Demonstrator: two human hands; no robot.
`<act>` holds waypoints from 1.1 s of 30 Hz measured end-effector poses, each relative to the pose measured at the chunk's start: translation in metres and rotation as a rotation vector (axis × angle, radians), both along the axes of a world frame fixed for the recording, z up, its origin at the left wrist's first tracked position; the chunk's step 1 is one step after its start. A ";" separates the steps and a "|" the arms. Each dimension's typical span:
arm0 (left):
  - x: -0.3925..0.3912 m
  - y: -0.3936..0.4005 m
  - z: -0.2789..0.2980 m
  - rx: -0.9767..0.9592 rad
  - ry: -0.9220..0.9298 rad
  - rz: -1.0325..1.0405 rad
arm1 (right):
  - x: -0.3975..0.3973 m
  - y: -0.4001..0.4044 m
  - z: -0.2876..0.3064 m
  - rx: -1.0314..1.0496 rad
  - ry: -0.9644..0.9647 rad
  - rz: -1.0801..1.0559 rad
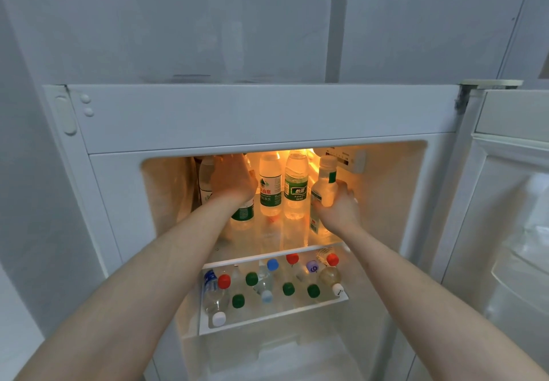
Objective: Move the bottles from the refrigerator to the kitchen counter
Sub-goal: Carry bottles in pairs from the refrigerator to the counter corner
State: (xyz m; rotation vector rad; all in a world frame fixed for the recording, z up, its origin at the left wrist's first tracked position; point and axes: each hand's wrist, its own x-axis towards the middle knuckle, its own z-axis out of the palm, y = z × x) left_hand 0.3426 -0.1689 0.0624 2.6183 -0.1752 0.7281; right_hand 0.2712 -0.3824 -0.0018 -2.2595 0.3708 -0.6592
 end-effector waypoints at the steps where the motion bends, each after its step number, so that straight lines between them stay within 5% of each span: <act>1: 0.000 -0.001 0.000 -0.023 -0.020 -0.004 | -0.002 0.000 -0.001 0.002 -0.010 0.014; 9: -0.008 -0.004 -0.002 -0.187 -0.075 -0.062 | -0.017 0.012 -0.008 0.100 -0.069 0.114; 23: -0.074 0.019 -0.034 -0.059 -0.224 -0.311 | -0.050 0.023 -0.018 0.124 -0.224 0.067; 33: -0.171 0.065 -0.051 -0.440 -0.253 -0.428 | -0.137 0.070 -0.026 0.114 -0.245 0.314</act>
